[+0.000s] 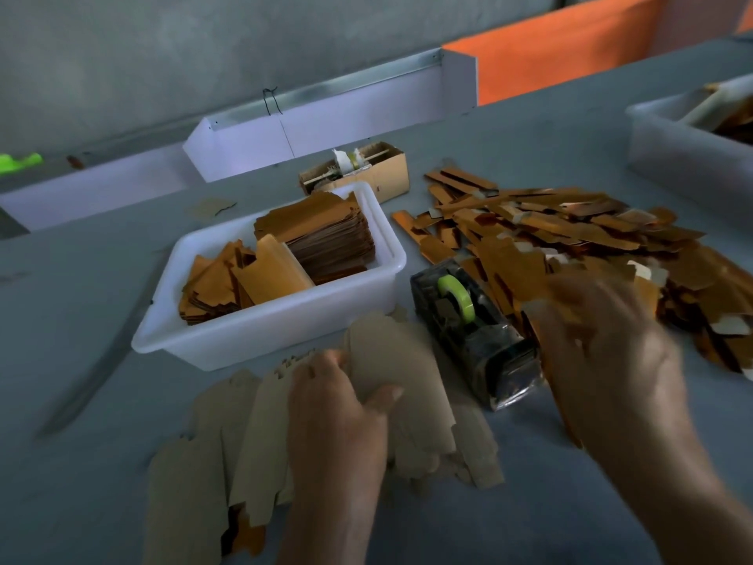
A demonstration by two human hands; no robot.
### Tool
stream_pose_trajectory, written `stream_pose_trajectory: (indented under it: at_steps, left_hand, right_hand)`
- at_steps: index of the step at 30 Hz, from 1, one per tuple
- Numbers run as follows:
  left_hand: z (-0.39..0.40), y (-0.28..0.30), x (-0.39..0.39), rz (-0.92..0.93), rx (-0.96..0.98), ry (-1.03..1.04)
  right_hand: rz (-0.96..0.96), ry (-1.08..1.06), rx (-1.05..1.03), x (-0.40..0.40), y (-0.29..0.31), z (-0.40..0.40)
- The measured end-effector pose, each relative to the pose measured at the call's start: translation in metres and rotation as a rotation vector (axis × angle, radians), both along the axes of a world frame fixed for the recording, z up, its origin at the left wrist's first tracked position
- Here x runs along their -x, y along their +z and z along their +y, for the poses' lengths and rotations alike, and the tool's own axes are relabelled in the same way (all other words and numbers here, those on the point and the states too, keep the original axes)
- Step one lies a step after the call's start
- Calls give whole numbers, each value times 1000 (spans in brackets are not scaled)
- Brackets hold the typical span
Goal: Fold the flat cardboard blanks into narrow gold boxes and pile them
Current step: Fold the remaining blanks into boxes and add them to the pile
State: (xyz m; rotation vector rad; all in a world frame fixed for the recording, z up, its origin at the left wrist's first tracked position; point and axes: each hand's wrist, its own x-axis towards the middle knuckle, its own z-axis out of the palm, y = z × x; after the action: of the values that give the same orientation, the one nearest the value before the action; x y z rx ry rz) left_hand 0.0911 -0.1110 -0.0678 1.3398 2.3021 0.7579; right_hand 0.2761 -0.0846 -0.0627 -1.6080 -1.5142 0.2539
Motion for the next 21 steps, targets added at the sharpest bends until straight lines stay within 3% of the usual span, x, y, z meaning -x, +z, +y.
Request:
stream_pose_trajectory:
  at_steps: [4, 8, 15, 21]
  left_hand:
    - [0, 5, 8, -127, -19, 12]
    - [-2, 7, 12, -226, -43, 0]
    - [-11, 11, 22, -441, -118, -29]
    - [-13, 15, 21, -89, -181, 3]
  right_hand:
    - [0, 151, -108, 23, -7, -28]
    - [-18, 153, -173, 24, -4, -33]
    - [77, 201, -63, 27, -10, -40]
    - [131, 292, 88, 38, -15, -39]
